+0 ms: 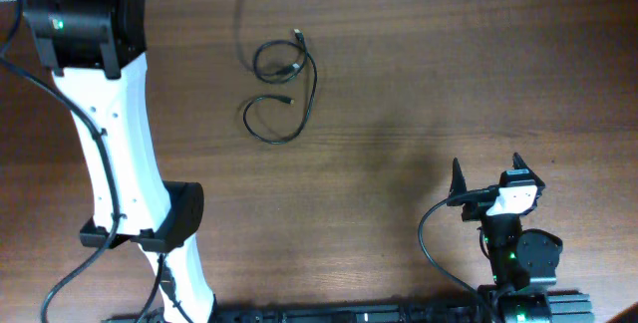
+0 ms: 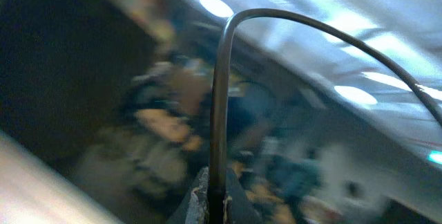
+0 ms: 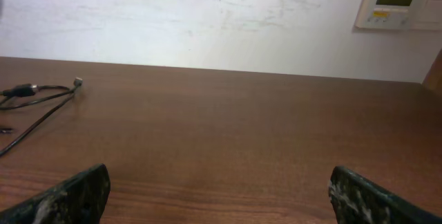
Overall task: Untangle cables
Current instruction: 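Carry the cable strand with the left gripper to the left edge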
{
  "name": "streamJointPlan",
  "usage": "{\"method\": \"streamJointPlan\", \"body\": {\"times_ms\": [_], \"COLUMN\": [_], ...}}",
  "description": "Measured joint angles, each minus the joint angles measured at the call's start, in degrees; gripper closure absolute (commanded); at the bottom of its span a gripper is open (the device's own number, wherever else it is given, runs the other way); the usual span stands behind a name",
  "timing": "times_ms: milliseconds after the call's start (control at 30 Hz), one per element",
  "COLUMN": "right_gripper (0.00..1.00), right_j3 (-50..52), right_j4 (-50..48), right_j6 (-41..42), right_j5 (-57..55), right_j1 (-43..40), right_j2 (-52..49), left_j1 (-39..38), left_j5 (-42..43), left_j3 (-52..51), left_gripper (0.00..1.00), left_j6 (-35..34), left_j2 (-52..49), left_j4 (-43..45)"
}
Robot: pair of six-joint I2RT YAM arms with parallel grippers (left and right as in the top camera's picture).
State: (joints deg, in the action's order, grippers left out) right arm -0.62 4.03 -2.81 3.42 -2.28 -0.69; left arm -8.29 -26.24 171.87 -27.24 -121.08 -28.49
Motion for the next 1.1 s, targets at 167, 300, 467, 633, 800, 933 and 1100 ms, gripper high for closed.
{"method": "streamJointPlan", "body": {"times_ms": [167,300,467,633,800,933,1100], "right_gripper": [0.02,0.01,0.02,0.02,0.02,0.02,0.02], "right_j3": [0.0,0.0,0.0,0.0,0.0,0.0,0.0], "right_j4": [0.0,0.0,0.0,0.0,0.0,0.0,0.0], "right_j6": [-0.02,-0.04,-0.02,-0.02,-0.04,0.0,-0.02], "right_j5": [0.0,0.0,0.0,0.0,-0.02,0.0,0.0], "right_j1": [0.0,0.0,0.0,0.0,0.0,0.0,0.0], "right_j2": [0.0,0.0,0.0,0.0,0.0,0.0,0.0], "left_j1": [2.97,6.71,10.05,13.81,18.99,22.49,26.73], "left_j5": [-18.67,-24.52,-30.58,-37.86,-41.59,-43.43,-44.26], "left_j3": [-10.03,-17.4,-22.49,-24.26,-24.3,-24.35,-24.35], "left_gripper": [1.0,1.0,1.0,1.0,1.0,1.0,1.0], "left_j6": [0.17,0.17,0.17,0.85,1.86,2.34,2.86], "left_j2": [-0.15,-0.46,-0.59,-0.59,-0.59,-0.59,-0.59], "left_j4": [2.25,2.1,0.63,-2.25,-9.77,-15.89,-19.28]}}
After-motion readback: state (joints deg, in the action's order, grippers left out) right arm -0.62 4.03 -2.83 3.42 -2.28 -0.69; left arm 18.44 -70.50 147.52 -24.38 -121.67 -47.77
